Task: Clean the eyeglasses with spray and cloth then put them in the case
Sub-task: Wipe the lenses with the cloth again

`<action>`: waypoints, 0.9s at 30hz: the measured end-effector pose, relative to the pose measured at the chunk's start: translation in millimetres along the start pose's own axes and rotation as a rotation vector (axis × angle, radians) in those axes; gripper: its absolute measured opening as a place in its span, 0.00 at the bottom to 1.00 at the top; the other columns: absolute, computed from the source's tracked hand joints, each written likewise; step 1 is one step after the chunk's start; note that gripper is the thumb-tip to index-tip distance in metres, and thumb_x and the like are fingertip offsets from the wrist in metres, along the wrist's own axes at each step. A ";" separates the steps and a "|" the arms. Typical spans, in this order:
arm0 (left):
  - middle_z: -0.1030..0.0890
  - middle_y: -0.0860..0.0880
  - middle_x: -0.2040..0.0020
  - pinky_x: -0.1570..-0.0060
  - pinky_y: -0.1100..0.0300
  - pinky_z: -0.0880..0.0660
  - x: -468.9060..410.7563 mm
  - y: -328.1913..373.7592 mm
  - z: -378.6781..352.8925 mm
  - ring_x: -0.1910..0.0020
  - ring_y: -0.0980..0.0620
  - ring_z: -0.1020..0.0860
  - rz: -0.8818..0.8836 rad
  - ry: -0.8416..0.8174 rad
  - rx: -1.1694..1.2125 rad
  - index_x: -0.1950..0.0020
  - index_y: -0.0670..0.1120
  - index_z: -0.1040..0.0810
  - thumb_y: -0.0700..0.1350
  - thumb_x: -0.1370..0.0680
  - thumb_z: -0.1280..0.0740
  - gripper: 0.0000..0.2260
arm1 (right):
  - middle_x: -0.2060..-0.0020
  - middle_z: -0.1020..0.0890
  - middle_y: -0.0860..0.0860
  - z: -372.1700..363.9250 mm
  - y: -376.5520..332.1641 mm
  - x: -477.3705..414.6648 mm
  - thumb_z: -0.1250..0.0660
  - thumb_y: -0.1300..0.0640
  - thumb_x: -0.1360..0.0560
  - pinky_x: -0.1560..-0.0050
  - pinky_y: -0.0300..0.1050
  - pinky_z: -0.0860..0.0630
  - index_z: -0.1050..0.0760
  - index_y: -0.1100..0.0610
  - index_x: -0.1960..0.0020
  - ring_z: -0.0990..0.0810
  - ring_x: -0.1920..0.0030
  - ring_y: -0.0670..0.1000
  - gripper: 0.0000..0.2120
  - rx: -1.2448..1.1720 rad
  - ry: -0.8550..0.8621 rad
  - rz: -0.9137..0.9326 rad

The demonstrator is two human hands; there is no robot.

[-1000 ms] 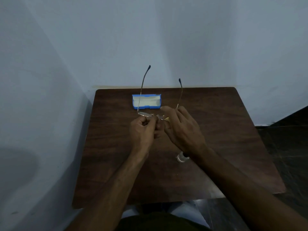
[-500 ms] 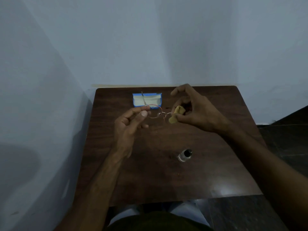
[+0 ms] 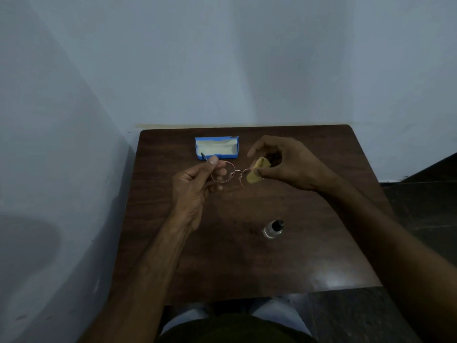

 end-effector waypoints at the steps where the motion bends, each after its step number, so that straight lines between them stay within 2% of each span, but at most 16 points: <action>1: 0.12 0.47 0.58 0.63 0.62 0.20 -0.3 -1.8 2.3 0.60 0.54 0.16 0.006 0.017 0.004 0.50 0.42 0.12 0.51 0.25 0.27 0.13 | 0.55 0.13 0.46 2.6 -0.8 2.6 0.22 0.60 0.26 0.50 0.47 0.17 0.19 0.52 0.46 0.15 0.55 0.45 0.11 0.025 0.068 0.012; 4: 0.13 0.46 0.58 0.59 0.61 0.18 0.1 -7.3 8.5 0.58 0.53 0.16 0.014 0.064 0.001 0.49 0.41 0.12 0.46 0.20 0.28 0.10 | 0.56 0.14 0.47 3.3 -5.9 12.9 0.23 0.53 0.25 0.55 0.48 0.17 0.18 0.52 0.51 0.16 0.58 0.46 0.06 0.056 0.284 0.038; 7: 0.13 0.45 0.56 0.55 0.59 0.16 2.3 -10.9 8.8 0.55 0.52 0.15 0.012 0.096 0.013 0.46 0.38 0.13 0.45 0.19 0.28 0.10 | 0.54 0.14 0.48 -15.9 -8.4 17.2 0.28 0.50 0.25 0.57 0.51 0.18 0.21 0.51 0.51 0.17 0.57 0.46 0.06 0.170 0.317 0.064; 10: 0.13 0.44 0.56 0.53 0.58 0.16 4.7 -11.4 7.4 0.58 0.52 0.15 0.008 0.127 0.008 0.45 0.36 0.14 0.43 0.19 0.28 0.11 | 0.51 0.16 0.46 -38.4 -13.7 20.0 0.28 0.50 0.24 0.57 0.42 0.26 0.23 0.49 0.51 0.24 0.54 0.44 0.05 0.351 0.282 0.112; 13: 0.12 0.45 0.57 0.56 0.58 0.15 6.4 -10.5 5.0 0.58 0.53 0.13 0.014 0.137 -0.004 0.48 0.39 0.13 0.42 0.20 0.27 0.07 | 0.50 0.18 0.49 -46.3 -19.4 23.0 0.28 0.54 0.22 0.60 0.33 0.37 0.22 0.52 0.46 0.30 0.53 0.44 0.06 0.478 0.288 0.167; 16: 0.12 0.46 0.58 0.56 0.58 0.15 6.6 -6.3 0.6 0.58 0.52 0.14 0.010 0.130 0.002 0.50 0.41 0.13 0.41 0.19 0.28 0.05 | 0.48 0.19 0.46 -34.4 -10.6 22.5 0.29 0.54 0.22 0.58 0.41 0.30 0.22 0.50 0.41 0.27 0.51 0.45 0.10 0.455 0.320 0.138; 18: 0.12 0.45 0.57 0.54 0.57 0.14 7.3 -5.5 -0.6 0.57 0.52 0.14 0.017 0.127 0.030 0.50 0.41 0.13 0.40 0.19 0.28 0.05 | 0.48 0.18 0.42 -23.2 -1.6 23.0 0.28 0.54 0.23 0.55 0.43 0.27 0.20 0.50 0.41 0.24 0.51 0.45 0.11 0.388 0.351 0.098; 21: 0.12 0.46 0.56 0.53 0.57 0.14 8.8 -7.9 -4.3 0.55 0.52 0.13 0.032 0.114 0.035 0.48 0.41 0.13 0.40 0.19 0.28 0.05 | 0.49 0.17 0.45 -19.2 3.8 19.2 0.27 0.55 0.24 0.53 0.46 0.22 0.16 0.51 0.41 0.21 0.51 0.46 0.11 0.317 0.347 0.054; 23: 0.11 0.45 0.56 0.53 0.57 0.15 9.7 -10.1 -9.4 0.54 0.51 0.13 0.040 0.102 0.036 0.48 0.41 0.13 0.40 0.19 0.28 0.05 | 0.49 0.18 0.46 -28.1 -2.1 16.1 0.28 0.55 0.23 0.52 0.43 0.23 0.16 0.50 0.41 0.22 0.50 0.46 0.11 0.311 0.318 0.064; 25: 0.11 0.44 0.56 0.52 0.57 0.15 11.0 -11.4 -14.1 0.54 0.49 0.12 0.049 0.090 0.046 0.49 0.41 0.13 0.40 0.19 0.28 0.05 | 0.50 0.19 0.46 -36.4 -6.5 16.2 0.28 0.57 0.23 0.54 0.37 0.29 0.15 0.51 0.42 0.24 0.51 0.45 0.11 0.326 0.301 0.085; 27: 0.11 0.45 0.56 0.52 0.57 0.15 11.5 -12.1 -15.2 0.55 0.50 0.13 0.056 0.083 0.053 0.49 0.42 0.12 0.40 0.19 0.28 0.05 | 0.52 0.20 0.46 -33.3 -2.2 21.2 0.27 0.57 0.24 0.56 0.37 0.30 0.15 0.50 0.44 0.24 0.53 0.44 0.09 0.316 0.336 0.063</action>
Point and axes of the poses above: each hand's wrist, its own x-axis away from the middle knuckle, its own z-axis out of the back of the hand, y = z × x, the point moved 8 cm from there along -x, towards the middle knuckle
